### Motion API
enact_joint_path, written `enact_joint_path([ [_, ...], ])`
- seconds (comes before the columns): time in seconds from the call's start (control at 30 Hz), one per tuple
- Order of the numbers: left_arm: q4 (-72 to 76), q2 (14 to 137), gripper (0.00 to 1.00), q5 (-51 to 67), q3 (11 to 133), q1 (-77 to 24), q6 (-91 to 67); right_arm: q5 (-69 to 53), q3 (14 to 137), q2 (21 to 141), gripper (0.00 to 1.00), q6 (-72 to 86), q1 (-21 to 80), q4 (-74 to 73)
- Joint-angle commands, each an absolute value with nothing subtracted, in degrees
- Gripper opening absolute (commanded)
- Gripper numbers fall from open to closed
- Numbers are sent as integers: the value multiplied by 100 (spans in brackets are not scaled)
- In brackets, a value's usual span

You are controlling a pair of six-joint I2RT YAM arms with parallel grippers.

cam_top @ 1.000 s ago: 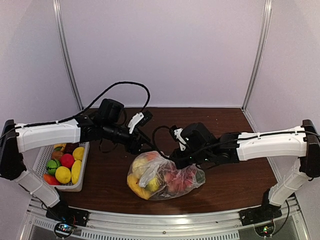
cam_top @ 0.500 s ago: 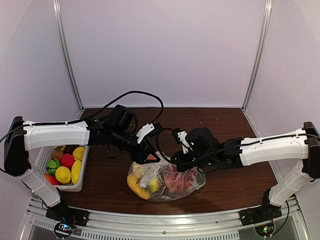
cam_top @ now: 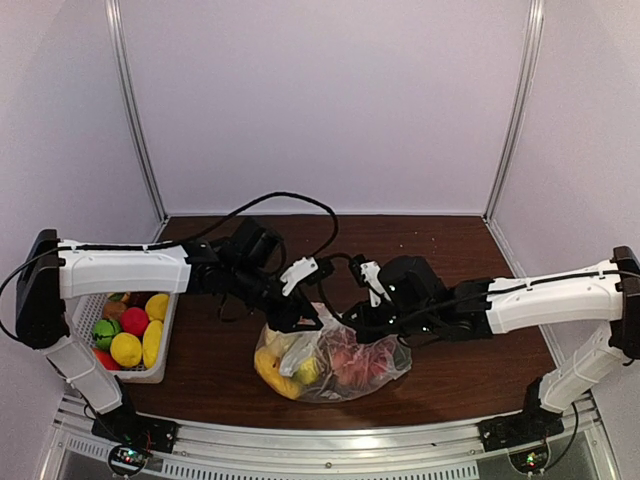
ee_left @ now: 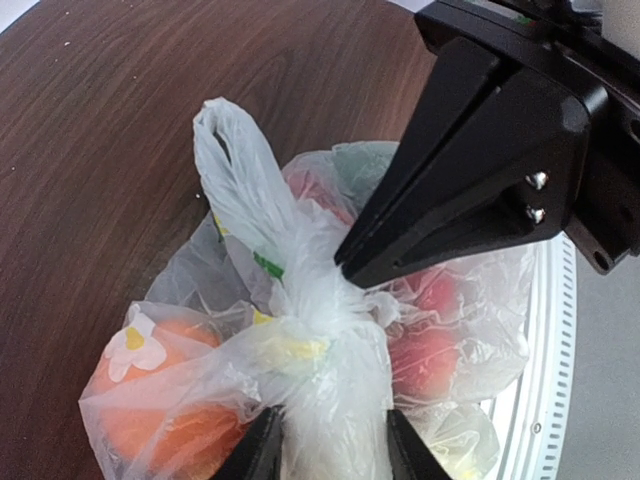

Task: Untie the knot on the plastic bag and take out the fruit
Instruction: Untie the bag handles from the takeout bag.

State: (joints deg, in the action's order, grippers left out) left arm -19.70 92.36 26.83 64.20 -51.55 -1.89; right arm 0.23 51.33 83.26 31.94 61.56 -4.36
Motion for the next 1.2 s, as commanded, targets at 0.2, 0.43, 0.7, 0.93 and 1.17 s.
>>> enact_joint_path([
  [0.2,-1978,9305,9,2636,6592,-5176,-224,71,4992,8180,0,3313,6117,-251],
  [0.43,-1984,9323,0,2666,6623,-5176,-253,47,4966,8187,0,3338,6117,-185],
  [0.7,-2022,9173,0,2275,6633,-5168,-282,294,4825,7884,0,3325,6103,-271],
  [0.93,-2023,9034,0,2055,6592,-5133,-297,390,4594,7659,0,3381,6056,-343],
  [1.17,-2020,9000,0,1882,6575,-5037,-419,339,4295,7622,0,3570,6056,-255],
])
